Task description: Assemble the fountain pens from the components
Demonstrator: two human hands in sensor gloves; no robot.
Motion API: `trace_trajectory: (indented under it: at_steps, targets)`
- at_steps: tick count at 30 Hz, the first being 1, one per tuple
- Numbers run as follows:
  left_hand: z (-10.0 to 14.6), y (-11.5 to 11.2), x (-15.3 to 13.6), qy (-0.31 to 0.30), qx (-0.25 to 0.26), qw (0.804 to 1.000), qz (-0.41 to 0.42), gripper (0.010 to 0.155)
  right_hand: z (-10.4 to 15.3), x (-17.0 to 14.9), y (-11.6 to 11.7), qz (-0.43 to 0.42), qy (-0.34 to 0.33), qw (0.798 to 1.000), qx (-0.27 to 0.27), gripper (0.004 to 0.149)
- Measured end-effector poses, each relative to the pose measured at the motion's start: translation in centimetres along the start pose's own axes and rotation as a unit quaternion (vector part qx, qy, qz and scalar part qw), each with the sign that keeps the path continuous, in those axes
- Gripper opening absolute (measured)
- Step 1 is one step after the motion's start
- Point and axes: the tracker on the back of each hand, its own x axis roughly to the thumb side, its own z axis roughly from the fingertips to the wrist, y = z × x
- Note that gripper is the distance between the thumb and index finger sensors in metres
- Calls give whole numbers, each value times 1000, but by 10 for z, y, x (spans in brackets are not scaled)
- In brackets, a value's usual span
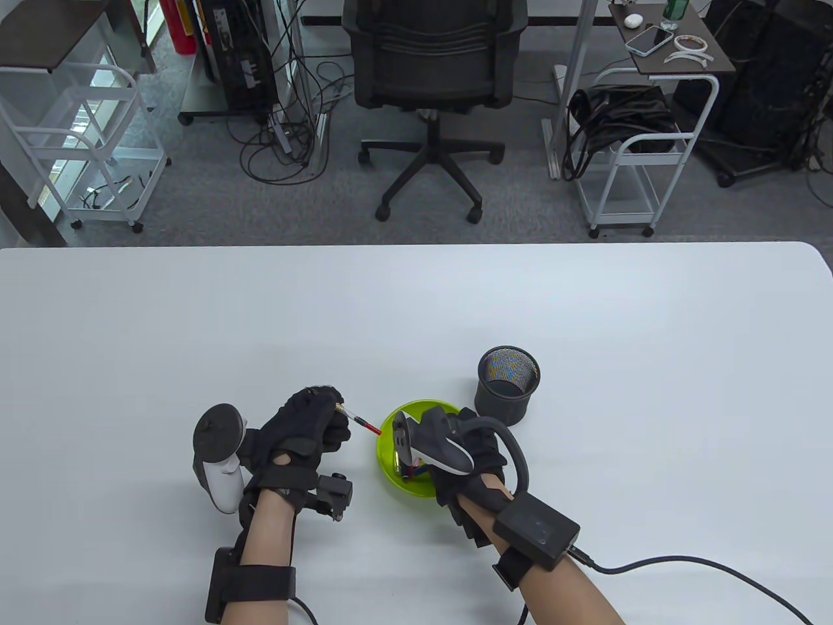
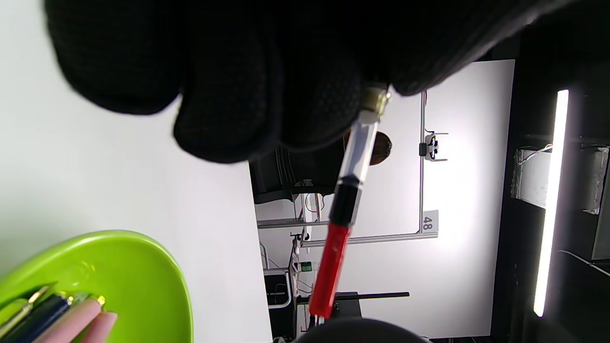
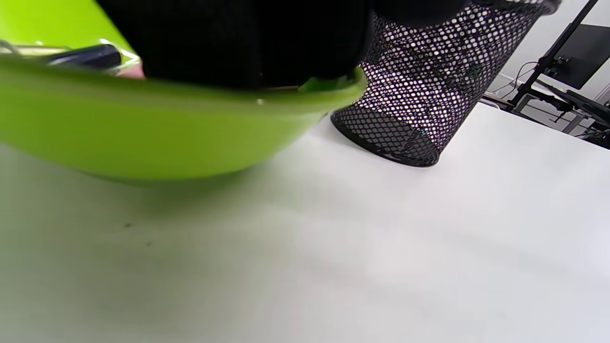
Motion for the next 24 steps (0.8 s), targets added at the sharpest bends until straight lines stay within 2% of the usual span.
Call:
trace_trajectory:
  at_steps: [10,15,19,24]
  targets:
    - [0,-1,-1,2,-7,1000,12,44,11,-13,-8,-23,-7,999,-23,49]
    - [0,-1,-2,3,-7,1000,8,43,23,-26,-16,-57,-5,997,-54,49]
    - [1,-1,-2,4,-4,1000,9,44,35,-40,-16,-123,-12,988,-94,49]
    - [0,-4,-5,11,-9,1000,-4,44,54,-51,-12,-193,-44,964,-179,49]
